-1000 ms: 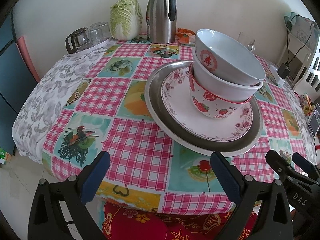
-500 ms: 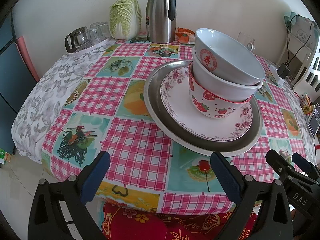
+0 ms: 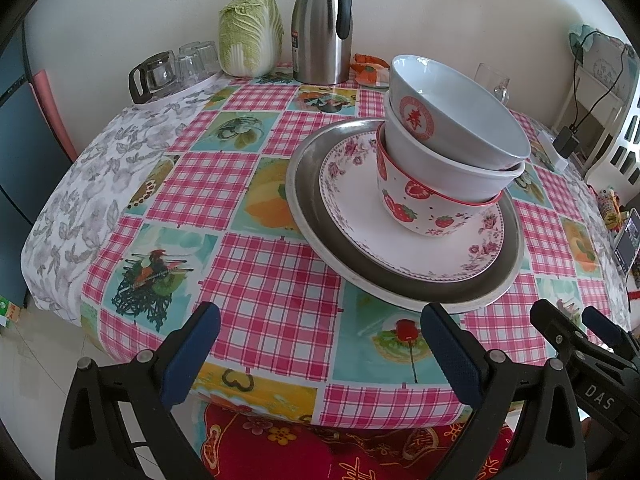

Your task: Organize plates and bowls

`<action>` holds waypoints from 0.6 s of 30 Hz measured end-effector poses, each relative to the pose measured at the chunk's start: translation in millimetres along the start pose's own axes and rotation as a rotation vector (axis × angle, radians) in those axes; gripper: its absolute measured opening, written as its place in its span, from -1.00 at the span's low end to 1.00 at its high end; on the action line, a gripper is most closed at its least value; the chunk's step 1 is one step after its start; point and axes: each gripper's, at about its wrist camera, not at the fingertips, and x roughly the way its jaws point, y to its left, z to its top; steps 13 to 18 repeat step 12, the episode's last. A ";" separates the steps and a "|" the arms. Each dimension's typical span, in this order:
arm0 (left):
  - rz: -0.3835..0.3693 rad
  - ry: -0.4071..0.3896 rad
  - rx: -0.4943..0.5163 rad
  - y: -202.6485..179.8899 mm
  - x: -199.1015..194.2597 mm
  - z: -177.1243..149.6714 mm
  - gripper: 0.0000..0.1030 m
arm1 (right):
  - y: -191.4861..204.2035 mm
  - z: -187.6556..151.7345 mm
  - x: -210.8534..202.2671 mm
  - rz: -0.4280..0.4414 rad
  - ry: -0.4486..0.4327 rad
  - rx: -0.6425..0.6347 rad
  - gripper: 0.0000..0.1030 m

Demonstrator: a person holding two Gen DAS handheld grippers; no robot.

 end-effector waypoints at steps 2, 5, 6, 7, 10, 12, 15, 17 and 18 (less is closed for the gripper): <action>-0.011 0.001 0.000 -1.4 0.1 -0.4 0.95 | -0.7 -0.6 0.4 -0.001 0.001 0.000 1.00; -0.020 -0.008 0.002 -2.3 -2.8 -0.1 0.95 | -0.6 -0.5 0.6 -0.001 0.001 0.001 1.00; -0.019 -0.011 0.004 -1.6 -3.7 0.5 0.95 | -0.9 -0.6 0.7 -0.001 0.002 0.001 1.00; -0.015 -0.017 0.006 -2.0 -4.9 0.1 0.95 | -0.9 -0.6 0.5 -0.001 0.002 0.002 1.00; -0.012 -0.034 0.007 -2.0 -8.6 -0.2 0.95 | -1.1 -1.0 0.6 -0.001 0.002 0.002 1.00; -0.018 -0.033 0.008 -2.4 -9.1 -0.2 0.95 | -0.7 -0.5 0.6 -0.002 0.001 0.002 1.00; -0.018 -0.033 0.008 -2.4 -9.1 -0.2 0.95 | -0.7 -0.5 0.6 -0.002 0.001 0.002 1.00; -0.018 -0.033 0.008 -2.4 -9.1 -0.2 0.95 | -0.7 -0.5 0.6 -0.002 0.001 0.002 1.00; -0.018 -0.033 0.008 -2.4 -9.1 -0.2 0.95 | -0.7 -0.5 0.6 -0.002 0.001 0.002 1.00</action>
